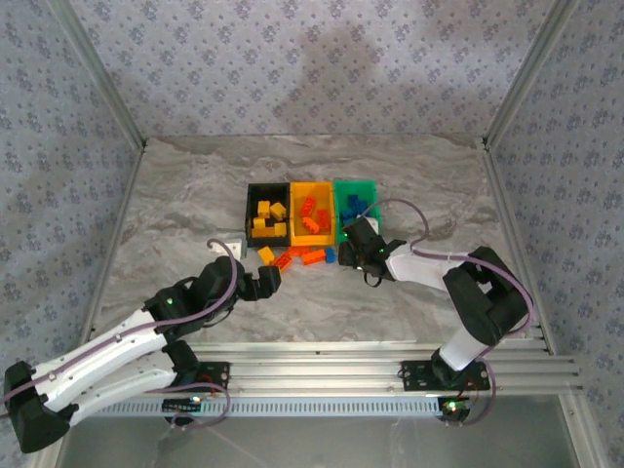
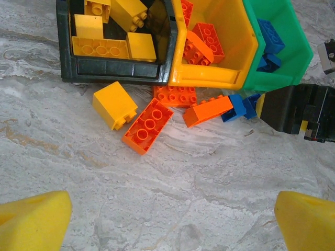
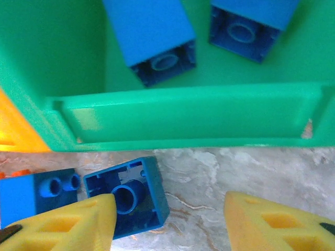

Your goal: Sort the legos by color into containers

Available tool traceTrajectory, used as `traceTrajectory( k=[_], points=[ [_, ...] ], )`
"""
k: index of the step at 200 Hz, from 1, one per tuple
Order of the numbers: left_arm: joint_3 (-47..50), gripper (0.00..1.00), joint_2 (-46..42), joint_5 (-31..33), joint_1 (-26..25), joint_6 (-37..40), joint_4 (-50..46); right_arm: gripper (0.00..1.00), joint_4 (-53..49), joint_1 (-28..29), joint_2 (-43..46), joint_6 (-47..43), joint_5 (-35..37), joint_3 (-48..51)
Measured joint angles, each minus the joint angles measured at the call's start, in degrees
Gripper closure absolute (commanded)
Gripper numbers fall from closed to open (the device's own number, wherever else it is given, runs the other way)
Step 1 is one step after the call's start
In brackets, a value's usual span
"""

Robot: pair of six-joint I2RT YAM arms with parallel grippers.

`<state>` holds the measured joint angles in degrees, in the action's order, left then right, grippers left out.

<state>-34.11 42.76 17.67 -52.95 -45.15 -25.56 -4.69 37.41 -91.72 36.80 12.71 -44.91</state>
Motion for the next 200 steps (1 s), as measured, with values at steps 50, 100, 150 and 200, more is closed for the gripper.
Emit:
traceTrajectory(
  k=[50,100,150,200],
  points=[
    [1.0,0.00,0.0,0.4,0.0,-0.1,0.0,0.45,-5.6,-1.5,8.5,2.9,3.0,5.8],
    [1.3,0.00,0.0,0.4,0.0,-0.4,0.0,0.22,-7.1,-1.6,13.1,0.0,0.8,4.4],
    [1.9,0.01,-0.7,1.3,0.0,-0.6,-0.3,0.27,-6.3,-1.7,1.6,-1.3,-1.2,-0.3],
    [2.6,0.01,-1.5,1.7,0.0,-1.0,-0.4,0.53,-6.8,-2.0,-0.8,-2.1,0.5,-0.3]
  ],
)
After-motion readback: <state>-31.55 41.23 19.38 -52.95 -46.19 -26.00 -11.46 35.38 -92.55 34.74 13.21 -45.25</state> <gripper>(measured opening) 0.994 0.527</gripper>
